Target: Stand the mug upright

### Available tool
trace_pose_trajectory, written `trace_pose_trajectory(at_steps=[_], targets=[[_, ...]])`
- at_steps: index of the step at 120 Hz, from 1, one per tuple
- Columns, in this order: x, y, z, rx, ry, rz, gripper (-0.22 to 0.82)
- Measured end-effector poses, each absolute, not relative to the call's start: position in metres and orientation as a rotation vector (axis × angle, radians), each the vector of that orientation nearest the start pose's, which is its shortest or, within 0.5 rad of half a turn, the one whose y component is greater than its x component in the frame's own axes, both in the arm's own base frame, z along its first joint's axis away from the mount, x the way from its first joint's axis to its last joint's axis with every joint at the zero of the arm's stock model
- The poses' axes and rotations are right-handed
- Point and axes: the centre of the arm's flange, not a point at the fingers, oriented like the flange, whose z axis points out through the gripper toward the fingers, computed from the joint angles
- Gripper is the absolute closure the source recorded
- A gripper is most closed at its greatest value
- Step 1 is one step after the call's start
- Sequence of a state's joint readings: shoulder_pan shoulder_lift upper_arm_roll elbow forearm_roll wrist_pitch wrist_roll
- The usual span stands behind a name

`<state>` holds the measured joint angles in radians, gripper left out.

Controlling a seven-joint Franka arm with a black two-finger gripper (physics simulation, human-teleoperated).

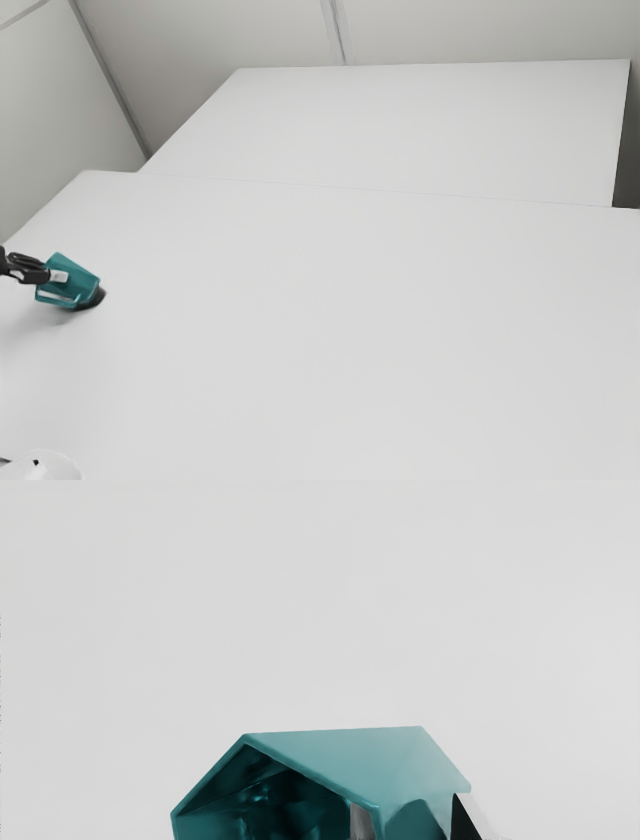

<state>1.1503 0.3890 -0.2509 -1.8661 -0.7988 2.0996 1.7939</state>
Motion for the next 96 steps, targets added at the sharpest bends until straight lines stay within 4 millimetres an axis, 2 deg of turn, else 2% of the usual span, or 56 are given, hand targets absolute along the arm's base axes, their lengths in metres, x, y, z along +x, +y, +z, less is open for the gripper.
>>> trace_pose_trajectory(at_steps=[22, 36, 56, 65, 76, 85, 96], targets=[[0.421, 0.466, 0.330, -3.141, 0.715, -1.198, 0.72], [0.426, 0.463, 0.336, -3.126, 0.734, -1.198, 0.75], [0.432, 0.454, 0.357, -3.094, 0.765, -1.181, 0.77], [0.438, 0.443, 0.370, -3.079, 0.790, -1.169, 0.78], [0.446, 0.408, 0.396, -3.059, 0.853, -1.127, 0.78], [0.456, 0.362, 0.419, -3.041, 0.948, -1.025, 0.79], [0.482, 0.305, 0.431, -3.029, 1.113, -0.842, 0.79]])
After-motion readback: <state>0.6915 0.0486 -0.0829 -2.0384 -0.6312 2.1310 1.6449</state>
